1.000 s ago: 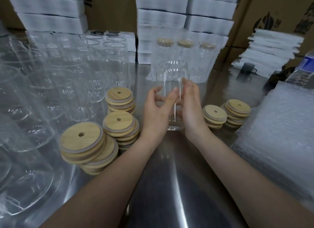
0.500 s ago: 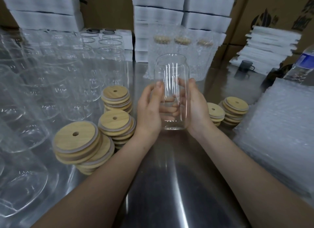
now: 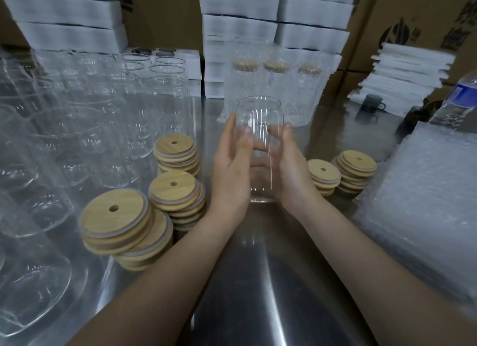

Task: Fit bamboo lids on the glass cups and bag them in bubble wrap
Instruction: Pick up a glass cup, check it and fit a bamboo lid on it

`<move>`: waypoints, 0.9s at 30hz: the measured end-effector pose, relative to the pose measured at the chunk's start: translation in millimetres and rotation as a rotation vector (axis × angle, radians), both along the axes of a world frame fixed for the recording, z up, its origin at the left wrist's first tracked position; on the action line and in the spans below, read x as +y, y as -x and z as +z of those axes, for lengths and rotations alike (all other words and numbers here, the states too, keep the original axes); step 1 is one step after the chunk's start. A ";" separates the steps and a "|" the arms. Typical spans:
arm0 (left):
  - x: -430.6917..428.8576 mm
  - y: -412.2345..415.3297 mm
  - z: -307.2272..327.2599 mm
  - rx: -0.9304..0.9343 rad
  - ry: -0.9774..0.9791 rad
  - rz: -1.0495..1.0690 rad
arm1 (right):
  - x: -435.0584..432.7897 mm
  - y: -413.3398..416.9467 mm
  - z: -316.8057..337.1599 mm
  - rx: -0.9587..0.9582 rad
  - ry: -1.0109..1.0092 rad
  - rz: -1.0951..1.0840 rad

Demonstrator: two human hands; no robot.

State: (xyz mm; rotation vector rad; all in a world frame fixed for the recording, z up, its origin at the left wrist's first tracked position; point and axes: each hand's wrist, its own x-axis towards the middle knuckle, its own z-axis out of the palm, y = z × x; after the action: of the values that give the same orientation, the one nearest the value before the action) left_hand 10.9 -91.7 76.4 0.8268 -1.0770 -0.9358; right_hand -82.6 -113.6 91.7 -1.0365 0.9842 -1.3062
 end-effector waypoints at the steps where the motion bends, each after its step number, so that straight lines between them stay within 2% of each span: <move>1: 0.4 1.7 -1.0 -0.041 -0.014 -0.025 | 0.4 -1.2 -2.0 0.046 0.025 -0.017; 5: -0.6 2.5 -5.5 -0.126 -0.008 0.013 | 1.3 -1.2 -9.7 0.190 0.102 -0.079; 14: -0.9 -0.4 -8.7 0.077 -0.030 -0.132 | -5.3 7.1 -3.5 0.149 0.091 -0.073; 20: 2.6 -1.1 0.0 0.135 -0.101 -0.222 | -4.9 15.9 -2.7 0.007 0.045 -0.025; 24: 1.7 -1.7 4.3 0.114 -0.107 -0.234 | -2.6 13.6 -0.9 -0.185 -0.052 0.119; 27: 0.9 -3.7 4.7 0.089 -0.085 -0.233 | -3.0 11.2 -1.6 -0.245 -0.138 0.208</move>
State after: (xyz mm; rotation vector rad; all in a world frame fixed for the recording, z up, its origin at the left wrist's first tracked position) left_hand 14.6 -90.8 81.1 0.7318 -1.0768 -1.2106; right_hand -93.8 -116.6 90.2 -0.8269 0.7487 -1.1457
